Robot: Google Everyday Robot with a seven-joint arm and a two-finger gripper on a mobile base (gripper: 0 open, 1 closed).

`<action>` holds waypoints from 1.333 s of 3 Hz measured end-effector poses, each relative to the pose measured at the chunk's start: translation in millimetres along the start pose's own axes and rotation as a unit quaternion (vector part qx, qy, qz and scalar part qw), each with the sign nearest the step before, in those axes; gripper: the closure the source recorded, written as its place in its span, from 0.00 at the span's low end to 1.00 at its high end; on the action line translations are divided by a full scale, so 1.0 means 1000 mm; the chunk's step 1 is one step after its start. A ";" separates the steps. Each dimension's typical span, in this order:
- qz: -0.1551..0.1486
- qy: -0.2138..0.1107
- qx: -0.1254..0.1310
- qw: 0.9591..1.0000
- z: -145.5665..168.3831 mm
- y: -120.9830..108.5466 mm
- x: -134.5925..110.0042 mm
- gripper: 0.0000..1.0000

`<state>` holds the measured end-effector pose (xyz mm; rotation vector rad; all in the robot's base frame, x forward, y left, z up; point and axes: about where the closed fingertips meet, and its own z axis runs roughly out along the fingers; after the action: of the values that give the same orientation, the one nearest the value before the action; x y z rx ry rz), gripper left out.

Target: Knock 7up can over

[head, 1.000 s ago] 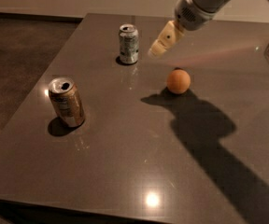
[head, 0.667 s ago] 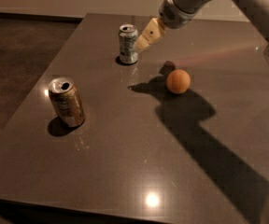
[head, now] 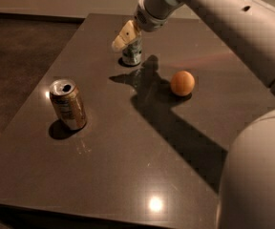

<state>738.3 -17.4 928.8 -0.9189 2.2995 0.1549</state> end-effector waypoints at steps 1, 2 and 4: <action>0.010 -0.005 0.003 1.000 0.022 0.003 -0.012 0.00; 0.012 -0.015 -0.005 1.000 0.032 0.009 -0.020 0.16; 0.017 -0.045 -0.036 0.998 0.024 0.016 -0.029 0.63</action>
Offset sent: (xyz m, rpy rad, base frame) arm 0.0276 0.0418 -0.0125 0.0722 -0.0231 0.0009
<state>756.5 19.7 925.5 -0.8901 2.2391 0.2900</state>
